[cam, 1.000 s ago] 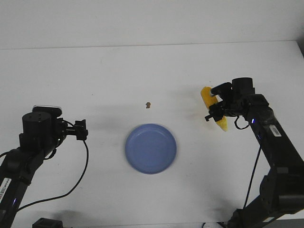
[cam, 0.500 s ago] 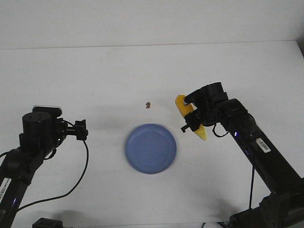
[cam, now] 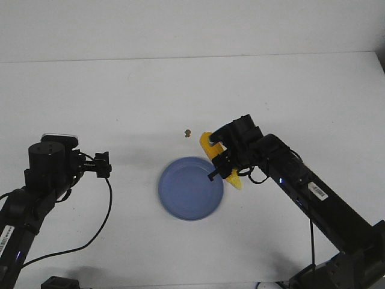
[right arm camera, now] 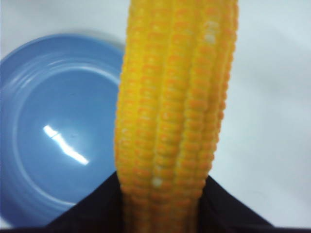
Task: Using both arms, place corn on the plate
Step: 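Lift the corn with the right gripper and carry it over the plate, then lower the corn onto the plate and open the right gripper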
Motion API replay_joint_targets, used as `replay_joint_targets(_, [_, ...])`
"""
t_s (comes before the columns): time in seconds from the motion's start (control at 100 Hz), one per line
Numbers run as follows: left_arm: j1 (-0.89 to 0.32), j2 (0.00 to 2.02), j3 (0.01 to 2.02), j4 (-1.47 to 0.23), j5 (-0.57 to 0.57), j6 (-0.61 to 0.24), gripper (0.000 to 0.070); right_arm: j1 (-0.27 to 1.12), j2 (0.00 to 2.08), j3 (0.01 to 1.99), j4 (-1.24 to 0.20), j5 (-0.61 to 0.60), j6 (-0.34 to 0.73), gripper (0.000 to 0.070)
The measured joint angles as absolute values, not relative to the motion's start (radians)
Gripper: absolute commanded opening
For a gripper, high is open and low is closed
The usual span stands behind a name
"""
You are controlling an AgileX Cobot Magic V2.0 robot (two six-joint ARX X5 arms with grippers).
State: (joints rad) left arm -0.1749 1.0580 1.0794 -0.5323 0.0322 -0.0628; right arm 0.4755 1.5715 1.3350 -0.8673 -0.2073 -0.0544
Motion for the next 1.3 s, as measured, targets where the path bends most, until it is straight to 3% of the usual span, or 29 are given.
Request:
replay_joint_targets(0.2, [-0.175, 1.058, 1.079, -0.532, 0.032, -0.065, 0.0556, 0.579, 1.572, 1.276, -0.762, -0.208, -0.019, 0.0113])
replay_joint_targets(0.35, [-0.175, 1.058, 1.079, -0.532, 0.032, -0.065, 0.0556, 0.625, 1.599, 1.240, -0.751, -0.208, 0.013, 0.0254])
replay_joint_targets(0.51, [-0.175, 1.058, 1.079, -0.532, 0.032, -0.065, 0.0556, 0.650, 1.628, 1.239, -0.746, -0.208, 0.036, 0.0292])
replay_joint_targets(0.68, [-0.175, 1.058, 1.079, -0.532, 0.032, -0.065, 0.0556, 0.657, 1.628, 1.239, -0.718, -0.206, 0.057, 0.0509])
replay_joint_targets(1.03, [-0.175, 1.058, 1.079, -0.533, 0.032, -0.066, 0.0555, 0.659, 1.628, 1.239, -0.695, -0.204, 0.068, 0.0509])
replay_joint_targets(1.3, [-0.175, 1.058, 1.079, -0.536, 0.032, -0.066, 0.0555, 0.592, 1.576, 1.239, -0.675, -0.107, 0.068, 0.0508])
